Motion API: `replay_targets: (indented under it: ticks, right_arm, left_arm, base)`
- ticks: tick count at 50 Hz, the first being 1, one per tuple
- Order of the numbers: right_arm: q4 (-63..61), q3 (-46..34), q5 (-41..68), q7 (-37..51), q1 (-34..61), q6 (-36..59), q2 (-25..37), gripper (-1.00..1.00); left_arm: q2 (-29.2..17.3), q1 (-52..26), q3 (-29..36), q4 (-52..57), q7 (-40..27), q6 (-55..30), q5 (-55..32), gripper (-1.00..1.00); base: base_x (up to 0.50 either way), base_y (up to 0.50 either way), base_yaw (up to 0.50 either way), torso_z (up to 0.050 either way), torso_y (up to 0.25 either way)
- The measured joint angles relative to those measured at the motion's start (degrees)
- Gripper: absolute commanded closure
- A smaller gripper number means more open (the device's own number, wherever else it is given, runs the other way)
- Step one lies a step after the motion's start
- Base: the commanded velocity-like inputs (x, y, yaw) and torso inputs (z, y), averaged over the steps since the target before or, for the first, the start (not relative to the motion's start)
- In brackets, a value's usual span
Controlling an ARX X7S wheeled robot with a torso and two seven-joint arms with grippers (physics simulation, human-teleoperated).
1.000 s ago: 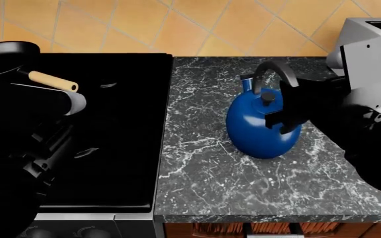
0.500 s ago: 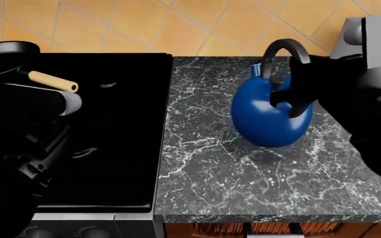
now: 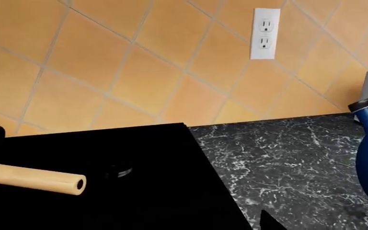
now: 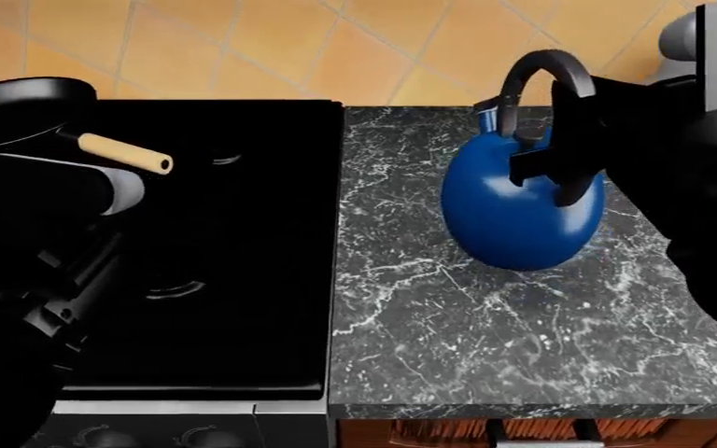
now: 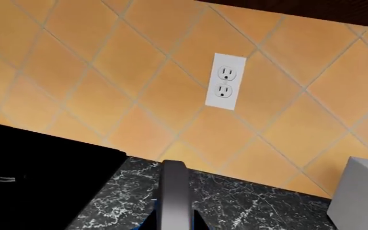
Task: Pick the kettle from the counter and place it on a stove burner. Then turn the burner on.
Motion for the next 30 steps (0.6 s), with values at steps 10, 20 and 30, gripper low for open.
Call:
replay_targets:
  ticks: [10,20,30]
  right_arm:
    - [0.15,-0.86,0.16,-0.47,1.22,0.33,-0.24,1.0]
    - [0.42,-1.54,0.02,-0.78,2.16,0.46,-0.51,1.0]
    - [0.43,-2.03,-0.23,-1.11,2.65,0.27,-0.63,1.0]
  left_arm:
    - [-0.3,-0.03,0.15,-0.22,-0.02,0.33,-0.01,-1.0]
    - [-0.58,0.11,0.22,-0.39,0.01,0.74,0.01,-1.0]
    - [-0.76,0.12,0.4,-0.46,-0.1,1.04,-0.08,-1.0]
  base:
    - [0.0,0.22,0.0,0.0,0.001]
    - [0.0,0.22,0.0,0.002,0.001]
    - [0.0,0.22,0.0,0.0,0.001]
